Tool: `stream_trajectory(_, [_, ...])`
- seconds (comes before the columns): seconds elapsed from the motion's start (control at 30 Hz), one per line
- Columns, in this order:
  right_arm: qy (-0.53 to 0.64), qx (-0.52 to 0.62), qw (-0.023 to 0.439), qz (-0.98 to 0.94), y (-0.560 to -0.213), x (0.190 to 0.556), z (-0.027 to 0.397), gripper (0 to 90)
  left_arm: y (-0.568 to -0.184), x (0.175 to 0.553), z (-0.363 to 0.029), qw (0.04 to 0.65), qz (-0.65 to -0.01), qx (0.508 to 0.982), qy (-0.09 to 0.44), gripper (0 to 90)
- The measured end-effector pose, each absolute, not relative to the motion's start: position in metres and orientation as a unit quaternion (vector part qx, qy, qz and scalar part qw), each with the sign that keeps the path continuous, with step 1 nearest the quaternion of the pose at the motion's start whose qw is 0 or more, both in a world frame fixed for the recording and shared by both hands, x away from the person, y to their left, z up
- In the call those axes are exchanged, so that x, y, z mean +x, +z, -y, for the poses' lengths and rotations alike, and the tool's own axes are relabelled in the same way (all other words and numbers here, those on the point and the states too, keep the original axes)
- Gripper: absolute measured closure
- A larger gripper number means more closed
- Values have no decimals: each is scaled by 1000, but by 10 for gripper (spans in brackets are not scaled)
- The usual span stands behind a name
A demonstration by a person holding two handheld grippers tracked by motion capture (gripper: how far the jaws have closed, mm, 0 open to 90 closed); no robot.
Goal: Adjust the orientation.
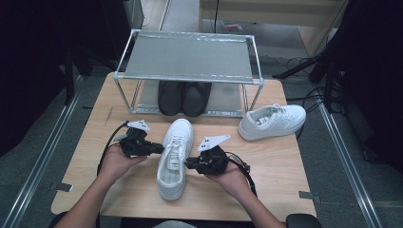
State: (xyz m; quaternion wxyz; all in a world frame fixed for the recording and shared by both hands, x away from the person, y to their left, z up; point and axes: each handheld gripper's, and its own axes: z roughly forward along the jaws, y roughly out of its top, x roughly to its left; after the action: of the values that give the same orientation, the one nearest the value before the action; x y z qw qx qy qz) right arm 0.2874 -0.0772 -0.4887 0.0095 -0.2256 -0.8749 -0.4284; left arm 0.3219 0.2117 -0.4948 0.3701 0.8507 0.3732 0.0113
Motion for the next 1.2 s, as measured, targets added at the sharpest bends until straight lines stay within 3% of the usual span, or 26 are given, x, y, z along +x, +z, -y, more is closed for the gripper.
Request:
stream_trajectory(0.2, [-436,-263,6,861,-483,302,102,660,-493,324,-225,391,-389,834,5,584])
stream_trajectory(0.37, [-426,-273,-15,863,-482,309,117,602,-495,324,-232,403,-381,832,-20,491])
stream_trajectory(0.67, [-425,-297,-31,855,-477,326,141,562,-499,322,-237,399,-387,831,-21,445])
stream_trajectory(1.2, [-433,-366,-67,821,-465,352,194,571,-503,320,-237,388,-389,835,-28,439])
